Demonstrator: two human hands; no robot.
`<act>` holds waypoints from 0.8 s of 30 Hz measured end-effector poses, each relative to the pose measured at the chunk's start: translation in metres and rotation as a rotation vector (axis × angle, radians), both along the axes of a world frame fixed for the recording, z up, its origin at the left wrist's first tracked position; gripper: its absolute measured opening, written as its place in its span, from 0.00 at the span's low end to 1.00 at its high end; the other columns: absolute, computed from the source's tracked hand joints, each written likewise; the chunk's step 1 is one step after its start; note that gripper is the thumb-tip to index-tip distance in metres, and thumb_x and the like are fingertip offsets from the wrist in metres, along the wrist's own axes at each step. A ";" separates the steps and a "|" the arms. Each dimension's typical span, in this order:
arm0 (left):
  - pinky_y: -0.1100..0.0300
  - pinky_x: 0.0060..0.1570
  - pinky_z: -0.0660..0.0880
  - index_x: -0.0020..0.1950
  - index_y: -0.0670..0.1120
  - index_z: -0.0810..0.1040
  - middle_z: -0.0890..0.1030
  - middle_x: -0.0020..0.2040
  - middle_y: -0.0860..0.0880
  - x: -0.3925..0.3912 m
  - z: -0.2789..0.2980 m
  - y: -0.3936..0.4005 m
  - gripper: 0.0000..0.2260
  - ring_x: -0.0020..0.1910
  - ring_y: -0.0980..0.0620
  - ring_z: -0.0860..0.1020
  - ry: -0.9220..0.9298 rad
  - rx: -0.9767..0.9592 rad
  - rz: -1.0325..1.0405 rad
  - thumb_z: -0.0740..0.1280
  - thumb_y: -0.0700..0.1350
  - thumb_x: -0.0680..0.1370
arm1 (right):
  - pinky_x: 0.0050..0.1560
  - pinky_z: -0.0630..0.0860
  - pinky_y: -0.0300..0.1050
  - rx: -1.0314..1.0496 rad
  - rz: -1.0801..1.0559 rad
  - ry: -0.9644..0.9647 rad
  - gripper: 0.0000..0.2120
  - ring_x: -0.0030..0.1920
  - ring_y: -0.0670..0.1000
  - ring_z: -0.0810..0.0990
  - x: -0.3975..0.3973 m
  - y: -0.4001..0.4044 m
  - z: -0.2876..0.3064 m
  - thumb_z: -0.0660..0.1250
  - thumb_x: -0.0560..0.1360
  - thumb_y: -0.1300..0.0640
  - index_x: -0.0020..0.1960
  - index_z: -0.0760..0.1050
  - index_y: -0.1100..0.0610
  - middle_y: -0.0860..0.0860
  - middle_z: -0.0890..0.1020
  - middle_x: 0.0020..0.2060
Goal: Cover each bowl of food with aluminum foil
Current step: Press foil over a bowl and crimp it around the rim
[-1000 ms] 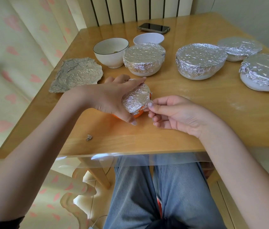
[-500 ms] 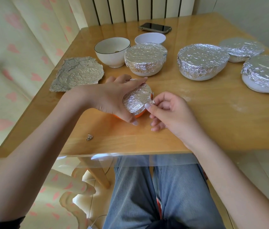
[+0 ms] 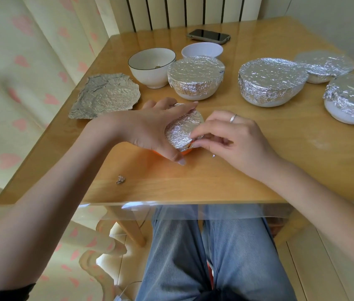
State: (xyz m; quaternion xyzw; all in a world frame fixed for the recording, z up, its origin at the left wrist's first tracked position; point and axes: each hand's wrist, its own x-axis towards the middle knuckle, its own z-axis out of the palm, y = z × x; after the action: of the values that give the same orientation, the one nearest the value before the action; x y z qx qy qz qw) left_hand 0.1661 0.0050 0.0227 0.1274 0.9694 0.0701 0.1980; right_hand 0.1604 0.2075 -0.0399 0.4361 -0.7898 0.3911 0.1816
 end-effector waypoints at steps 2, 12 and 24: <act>0.49 0.71 0.56 0.76 0.68 0.39 0.49 0.75 0.61 0.000 0.000 0.000 0.55 0.75 0.52 0.50 -0.001 -0.006 -0.002 0.75 0.66 0.62 | 0.40 0.71 0.36 0.043 0.014 0.106 0.06 0.37 0.40 0.71 -0.004 0.002 -0.001 0.71 0.74 0.56 0.49 0.83 0.56 0.45 0.74 0.41; 0.48 0.72 0.56 0.75 0.69 0.38 0.49 0.75 0.61 -0.002 -0.002 -0.002 0.55 0.74 0.52 0.50 -0.004 0.002 -0.001 0.76 0.66 0.62 | 0.51 0.70 0.38 0.072 0.071 0.187 0.05 0.45 0.52 0.77 -0.017 -0.002 -0.001 0.74 0.71 0.58 0.46 0.84 0.57 0.53 0.80 0.45; 0.49 0.72 0.55 0.76 0.68 0.38 0.49 0.76 0.60 -0.001 -0.002 0.000 0.55 0.74 0.52 0.50 0.005 -0.014 0.000 0.75 0.65 0.62 | 0.40 0.66 0.28 -0.108 0.046 -0.152 0.06 0.37 0.37 0.74 -0.005 -0.010 -0.004 0.74 0.69 0.62 0.36 0.82 0.63 0.53 0.79 0.40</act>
State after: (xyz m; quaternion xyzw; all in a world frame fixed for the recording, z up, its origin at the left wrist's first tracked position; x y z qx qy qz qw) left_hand 0.1646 0.0048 0.0209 0.1262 0.9703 0.0630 0.1964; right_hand 0.1555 0.1979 -0.0437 0.4129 -0.7689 0.4691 0.1352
